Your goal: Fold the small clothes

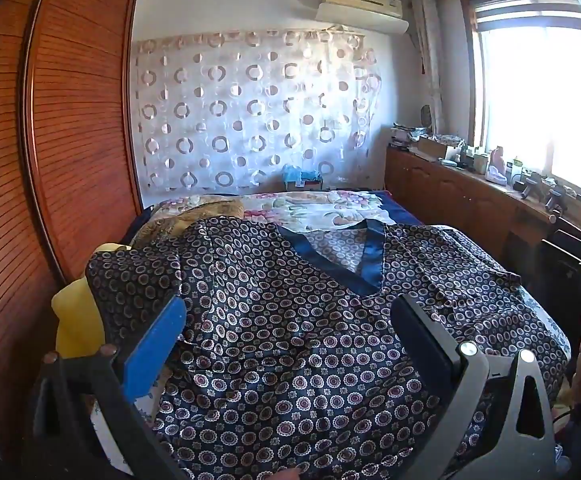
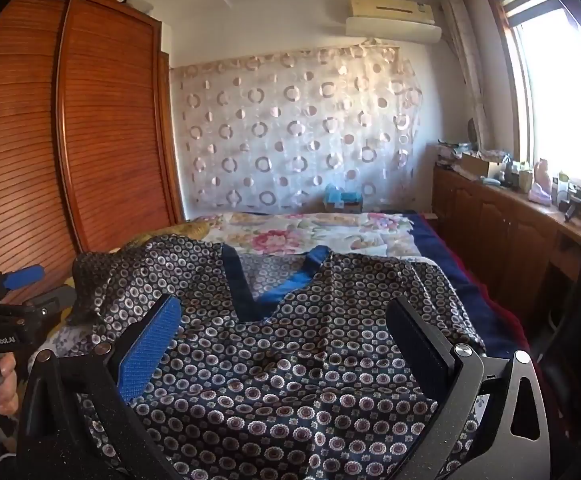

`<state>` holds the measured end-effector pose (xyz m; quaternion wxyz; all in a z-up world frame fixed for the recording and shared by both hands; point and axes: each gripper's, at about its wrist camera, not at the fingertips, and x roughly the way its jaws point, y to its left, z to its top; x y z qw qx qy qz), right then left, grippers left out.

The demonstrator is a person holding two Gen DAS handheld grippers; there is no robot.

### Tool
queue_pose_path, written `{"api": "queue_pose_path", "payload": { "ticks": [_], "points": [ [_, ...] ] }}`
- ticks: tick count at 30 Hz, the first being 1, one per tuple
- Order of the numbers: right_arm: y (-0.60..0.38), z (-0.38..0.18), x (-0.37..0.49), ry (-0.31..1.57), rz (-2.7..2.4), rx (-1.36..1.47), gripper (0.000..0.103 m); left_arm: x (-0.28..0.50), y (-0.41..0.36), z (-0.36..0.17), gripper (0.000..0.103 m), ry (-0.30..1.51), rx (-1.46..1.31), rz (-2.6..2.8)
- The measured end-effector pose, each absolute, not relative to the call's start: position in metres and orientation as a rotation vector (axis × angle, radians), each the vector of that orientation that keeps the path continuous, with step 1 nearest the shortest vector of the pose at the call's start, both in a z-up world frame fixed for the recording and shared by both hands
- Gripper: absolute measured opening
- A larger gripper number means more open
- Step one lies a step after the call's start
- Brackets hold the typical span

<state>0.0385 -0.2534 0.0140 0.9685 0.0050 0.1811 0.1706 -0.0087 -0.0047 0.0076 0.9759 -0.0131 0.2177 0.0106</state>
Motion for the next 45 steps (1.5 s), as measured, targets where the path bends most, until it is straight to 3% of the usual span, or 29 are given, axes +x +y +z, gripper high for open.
{"api": "queue_pose_path", "payload": {
  "ticks": [45],
  "points": [
    [-0.249, 0.017, 0.037, 0.349, 0.346, 0.008, 0.103, -0.019, -0.016, 0.018, 0.103, 0.399, 0.013, 0.020]
  ]
}}
